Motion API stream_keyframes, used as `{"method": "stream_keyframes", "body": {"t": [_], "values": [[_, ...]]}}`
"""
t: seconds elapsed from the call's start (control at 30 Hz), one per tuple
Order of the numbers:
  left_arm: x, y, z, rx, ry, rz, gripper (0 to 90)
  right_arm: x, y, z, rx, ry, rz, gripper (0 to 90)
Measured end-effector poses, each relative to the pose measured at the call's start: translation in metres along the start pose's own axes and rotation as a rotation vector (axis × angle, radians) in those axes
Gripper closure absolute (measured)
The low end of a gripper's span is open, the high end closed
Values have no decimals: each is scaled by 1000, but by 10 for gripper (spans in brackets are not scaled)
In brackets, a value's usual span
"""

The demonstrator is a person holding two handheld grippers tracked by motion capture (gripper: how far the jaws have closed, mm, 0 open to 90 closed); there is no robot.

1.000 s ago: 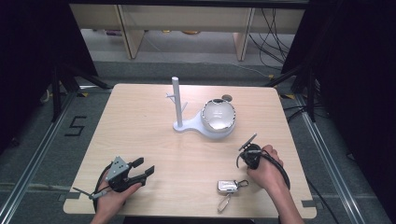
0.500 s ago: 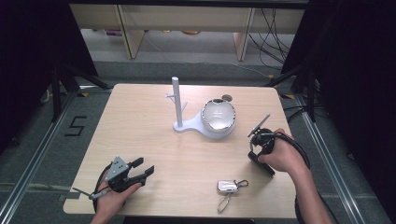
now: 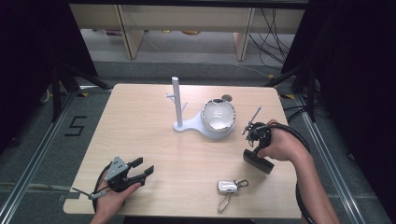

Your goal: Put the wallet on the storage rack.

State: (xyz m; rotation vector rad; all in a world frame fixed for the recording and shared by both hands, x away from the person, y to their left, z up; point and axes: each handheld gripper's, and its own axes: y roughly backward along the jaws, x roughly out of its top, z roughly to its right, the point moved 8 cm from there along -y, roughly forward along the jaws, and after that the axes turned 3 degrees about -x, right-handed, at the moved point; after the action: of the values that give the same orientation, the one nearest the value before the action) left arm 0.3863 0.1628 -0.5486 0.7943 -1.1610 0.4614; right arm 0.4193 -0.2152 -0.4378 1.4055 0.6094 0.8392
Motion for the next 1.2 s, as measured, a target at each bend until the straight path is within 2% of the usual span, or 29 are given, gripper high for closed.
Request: {"method": "stream_keyframes", "body": {"t": [0.03, 0.07, 0.17, 0.23, 0.27, 0.37, 0.43, 0.47, 0.77, 0.8, 0.87, 0.93, 1.1, 1.2], "values": [[0, 0, 0, 0, 0, 0, 392, 1, 0, 1, 5, 34, 2, 818], [0, 0, 0, 1, 0, 0, 392, 3, 3, -1, -2, 2, 2, 818], [0, 0, 0, 4, -3, 1, 392, 8, 8, 0, 2, 38, 29, 818], [0, 0, 0, 3, -4, 1, 392, 9, 9, -1, 5, 39, 35, 818], [0, 0, 0, 3, -2, 2, 393, 12, 11, -1, -1, 30, 58, 819], [0, 0, 0, 4, -1, -1, 393, 14, 13, 0, 8, 47, 72, 819], [0, 0, 0, 3, 0, 3, 393, 15, 13, 0, 6, 37, 85, 820], [0, 0, 0, 4, 0, 1, 393, 18, 14, 1, 19, 38, 101, 820], [0, 1, 0, 12, -4, -3, 393, 22, 18, 0, 14, 36, 125, 822], [0, 1, 0, 11, -7, -2, 393, 22, 19, -1, 12, 19, 118, 822], [0, 1, 0, 10, -9, 0, 393, 23, 21, 0, 6, 22, 128, 822], [0, 0, 0, 6, -12, 3, 394, 25, 24, 3, -1, 56, 147, 822], [0, 0, 0, 6, -13, 3, 394, 28, 29, 4, -12, 49, 157, 822], [0, 0, 0, 7, -16, 2, 393, 30, 32, 7, -21, 70, 168, 822]]}}
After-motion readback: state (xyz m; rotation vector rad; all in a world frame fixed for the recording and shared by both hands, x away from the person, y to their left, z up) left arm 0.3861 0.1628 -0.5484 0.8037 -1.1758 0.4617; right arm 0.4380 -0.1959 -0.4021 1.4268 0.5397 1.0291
